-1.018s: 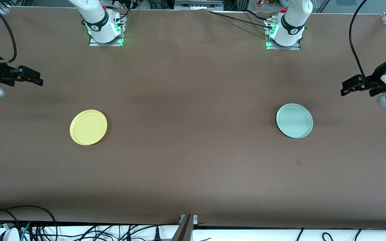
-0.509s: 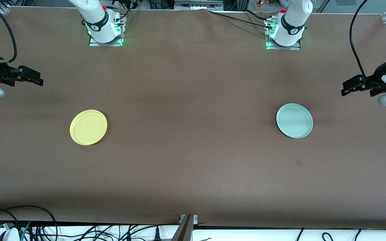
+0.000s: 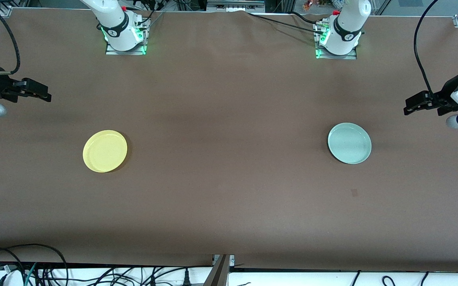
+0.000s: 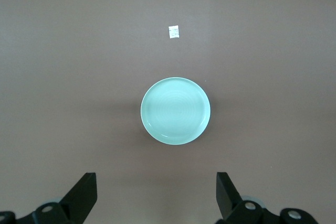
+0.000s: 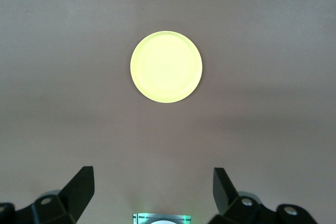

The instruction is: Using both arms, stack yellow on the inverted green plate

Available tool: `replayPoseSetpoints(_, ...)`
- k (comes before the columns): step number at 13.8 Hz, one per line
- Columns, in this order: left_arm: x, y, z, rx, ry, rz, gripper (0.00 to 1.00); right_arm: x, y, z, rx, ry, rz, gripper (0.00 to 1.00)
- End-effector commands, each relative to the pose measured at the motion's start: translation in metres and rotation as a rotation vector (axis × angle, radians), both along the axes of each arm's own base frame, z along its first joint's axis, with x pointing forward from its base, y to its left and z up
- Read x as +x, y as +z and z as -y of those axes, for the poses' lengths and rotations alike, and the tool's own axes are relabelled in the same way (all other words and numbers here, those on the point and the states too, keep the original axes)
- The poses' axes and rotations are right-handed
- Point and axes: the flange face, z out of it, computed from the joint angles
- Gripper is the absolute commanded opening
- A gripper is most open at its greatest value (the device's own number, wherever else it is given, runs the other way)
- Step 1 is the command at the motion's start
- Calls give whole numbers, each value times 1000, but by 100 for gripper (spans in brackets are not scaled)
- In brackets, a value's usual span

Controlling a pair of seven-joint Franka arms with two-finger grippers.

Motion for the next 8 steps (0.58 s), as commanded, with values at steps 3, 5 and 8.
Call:
replayPoseSetpoints(3, 9, -2, -8, -12, 16, 4, 100, 2, 5, -1, 9, -8, 2, 100)
replayPoseSetpoints(5, 9, -2, -7, -12, 15, 4, 100, 2, 5, -2, 9, -6, 4, 100)
replayPoseSetpoints(8, 9, -2, -6, -11, 23, 5, 100, 2, 5, -1, 9, -8, 4, 100)
